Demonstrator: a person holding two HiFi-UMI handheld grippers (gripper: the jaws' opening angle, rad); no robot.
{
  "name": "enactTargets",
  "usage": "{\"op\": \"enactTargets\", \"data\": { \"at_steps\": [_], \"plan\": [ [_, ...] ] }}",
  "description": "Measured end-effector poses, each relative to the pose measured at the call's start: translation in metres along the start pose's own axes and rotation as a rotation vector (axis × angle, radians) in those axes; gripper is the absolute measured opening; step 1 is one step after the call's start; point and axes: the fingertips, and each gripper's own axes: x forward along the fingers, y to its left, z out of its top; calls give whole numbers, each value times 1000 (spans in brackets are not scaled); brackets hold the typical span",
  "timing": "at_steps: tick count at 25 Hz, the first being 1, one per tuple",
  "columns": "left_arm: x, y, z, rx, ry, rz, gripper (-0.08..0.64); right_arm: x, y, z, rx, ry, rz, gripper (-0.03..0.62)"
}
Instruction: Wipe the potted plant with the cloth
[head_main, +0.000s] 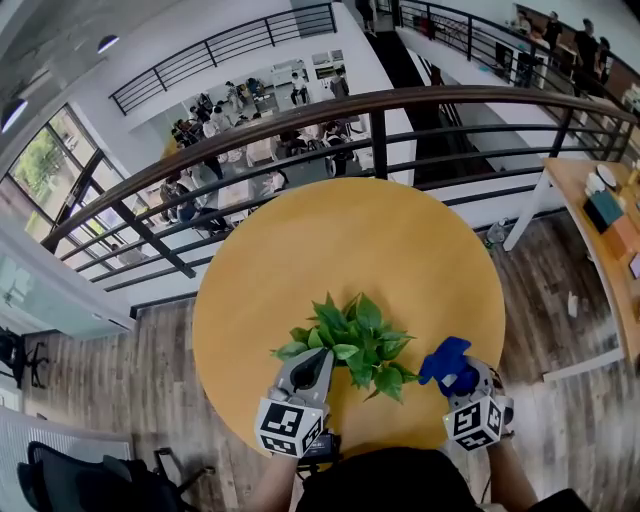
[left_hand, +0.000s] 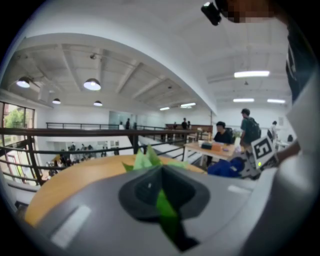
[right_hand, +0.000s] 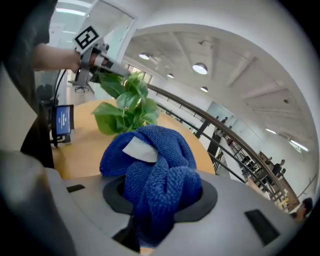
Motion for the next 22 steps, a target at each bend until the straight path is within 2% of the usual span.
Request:
{"op": "enactTargets", "data": {
  "at_steps": [4, 6, 8, 10, 12, 18, 20, 22],
  "plan": [
    [0, -3, 0, -5, -6, -8, 0, -34, -20, 72, 66, -221, -19, 155],
    [0, -4, 1, -1, -4, -7, 0, -52, -7, 112, 67, -324, 43, 155],
    [-1, -3, 0, -5, 1, -3, 0, -55, 23, 128, 43, -360, 135, 155],
    [0, -1, -2, -13, 3, -4, 0, -42, 49, 115, -6, -308, 172, 155],
    [2, 0, -2, -12, 3, -5, 0, -22, 56, 83, -53, -221, 142, 155],
    [4, 4, -7, -14, 6, -7, 0, 0, 0, 11, 30, -35, -24, 155],
    [3, 4, -6, -21, 2, -9, 0, -4, -20, 16, 72, -48, -66, 155],
    [1, 4, -4, -28, -5, -12, 0, -16, -28, 47, 106, -140, -65, 155]
  ]
}}
